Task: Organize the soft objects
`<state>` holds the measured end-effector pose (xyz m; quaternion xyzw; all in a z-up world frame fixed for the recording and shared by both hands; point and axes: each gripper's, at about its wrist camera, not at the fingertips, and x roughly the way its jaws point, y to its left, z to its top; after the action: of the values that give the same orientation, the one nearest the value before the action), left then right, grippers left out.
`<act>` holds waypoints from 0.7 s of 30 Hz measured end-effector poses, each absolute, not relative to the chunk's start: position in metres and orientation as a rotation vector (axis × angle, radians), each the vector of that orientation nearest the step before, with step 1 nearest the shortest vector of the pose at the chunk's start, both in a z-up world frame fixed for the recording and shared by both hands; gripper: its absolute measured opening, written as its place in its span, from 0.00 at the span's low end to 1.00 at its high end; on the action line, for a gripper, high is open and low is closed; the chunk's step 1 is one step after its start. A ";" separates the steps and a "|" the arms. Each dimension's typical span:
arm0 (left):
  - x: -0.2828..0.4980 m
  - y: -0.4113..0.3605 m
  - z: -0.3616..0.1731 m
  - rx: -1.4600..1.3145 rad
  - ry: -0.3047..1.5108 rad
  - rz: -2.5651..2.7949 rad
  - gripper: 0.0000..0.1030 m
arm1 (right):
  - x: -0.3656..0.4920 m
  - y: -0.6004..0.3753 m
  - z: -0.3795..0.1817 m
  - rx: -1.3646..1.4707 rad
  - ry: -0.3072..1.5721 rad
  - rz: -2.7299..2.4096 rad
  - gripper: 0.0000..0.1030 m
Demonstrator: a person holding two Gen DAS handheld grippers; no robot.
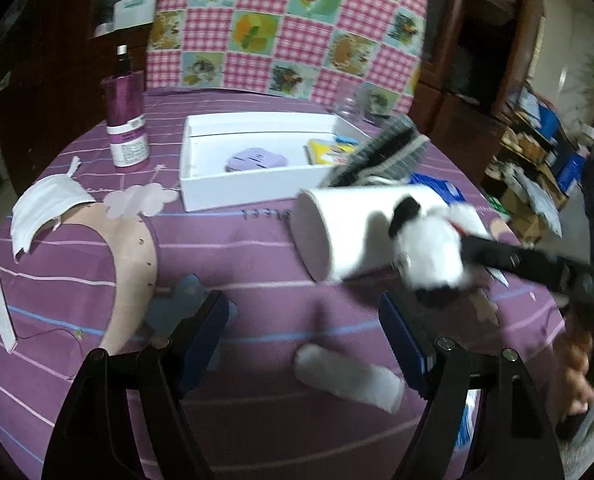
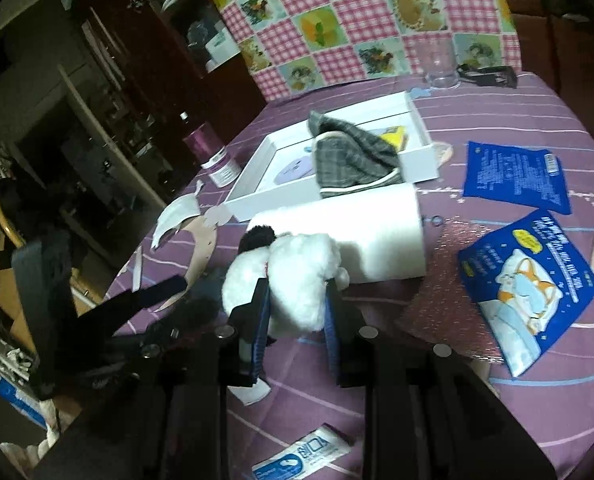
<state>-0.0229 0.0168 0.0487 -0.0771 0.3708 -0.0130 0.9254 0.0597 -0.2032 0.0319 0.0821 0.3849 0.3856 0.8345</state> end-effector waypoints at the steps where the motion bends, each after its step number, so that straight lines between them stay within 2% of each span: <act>1: -0.026 0.013 0.048 -0.147 0.764 -0.054 0.76 | 0.060 -0.205 0.032 0.179 0.813 0.815 0.26; 16: -0.022 -0.015 0.021 0.004 0.918 -0.128 0.74 | 0.057 -0.208 0.032 0.176 0.808 0.824 0.27; 18: -0.018 -0.013 0.016 -0.004 0.943 -0.116 0.56 | 0.058 -0.207 0.032 0.174 0.810 0.822 0.27; 19: -0.016 -0.011 0.014 -0.010 0.954 -0.109 0.54 | 0.058 -0.208 0.032 0.173 0.810 0.822 0.27; 21: -0.015 -0.009 0.015 -0.020 0.943 -0.099 0.42 | 0.058 -0.208 0.032 0.173 0.810 0.824 0.27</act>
<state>-0.0155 -0.0088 0.0151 -0.0097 0.4542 -0.0477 0.8896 0.0577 -0.2079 0.0315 0.0815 0.3822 0.3890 0.8342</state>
